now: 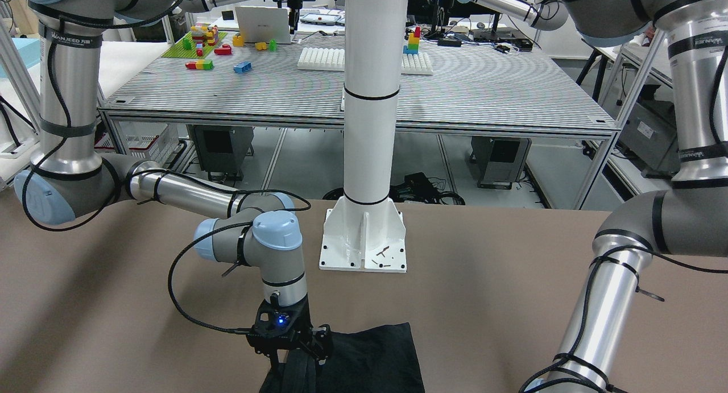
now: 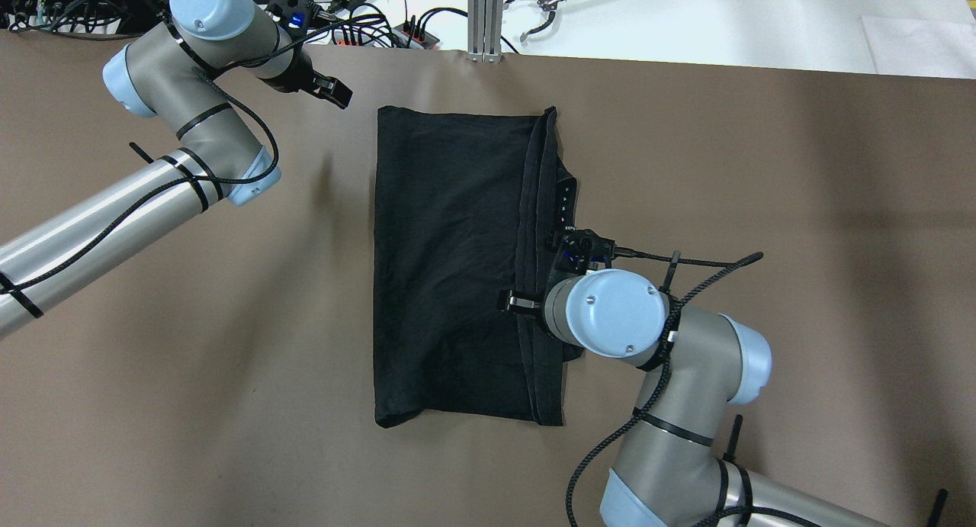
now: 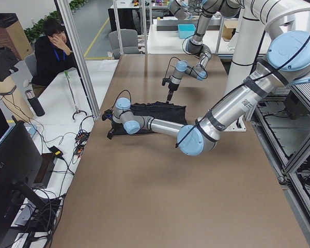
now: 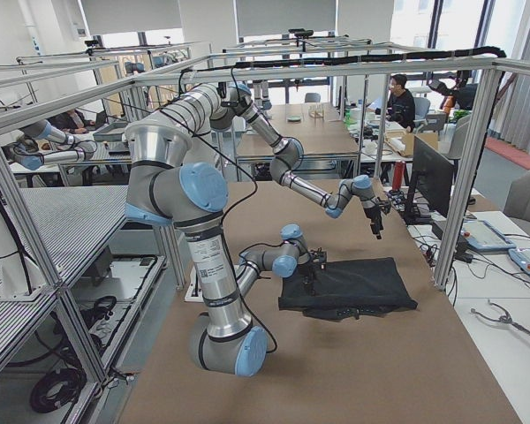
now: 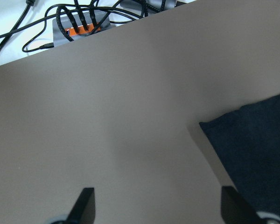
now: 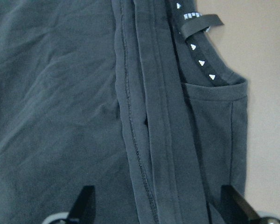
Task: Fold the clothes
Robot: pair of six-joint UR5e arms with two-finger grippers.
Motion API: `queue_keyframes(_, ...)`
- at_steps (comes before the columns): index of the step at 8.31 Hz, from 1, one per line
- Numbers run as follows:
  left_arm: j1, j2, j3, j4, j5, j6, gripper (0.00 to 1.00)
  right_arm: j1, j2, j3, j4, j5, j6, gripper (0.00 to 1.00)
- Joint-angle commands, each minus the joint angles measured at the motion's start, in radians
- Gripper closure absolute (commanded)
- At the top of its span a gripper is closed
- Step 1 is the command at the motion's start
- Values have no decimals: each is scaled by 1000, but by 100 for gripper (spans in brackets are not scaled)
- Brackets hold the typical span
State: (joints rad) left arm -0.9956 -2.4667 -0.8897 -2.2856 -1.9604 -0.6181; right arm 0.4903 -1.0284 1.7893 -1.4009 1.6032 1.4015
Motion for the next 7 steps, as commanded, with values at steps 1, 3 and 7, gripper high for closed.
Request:
queue_keyframes(1,0,2,0,0,0,1,5,-7,122,-150,-131,-6,-152,7)
queue_keyframes(3,2,6,0,0,0,1,5,-7,122,-179,-182,-6,-290,10)
queue_keyframes(7,2,6,0,0,0,3,5,-7,108,-174,-217,-15,-363,17)
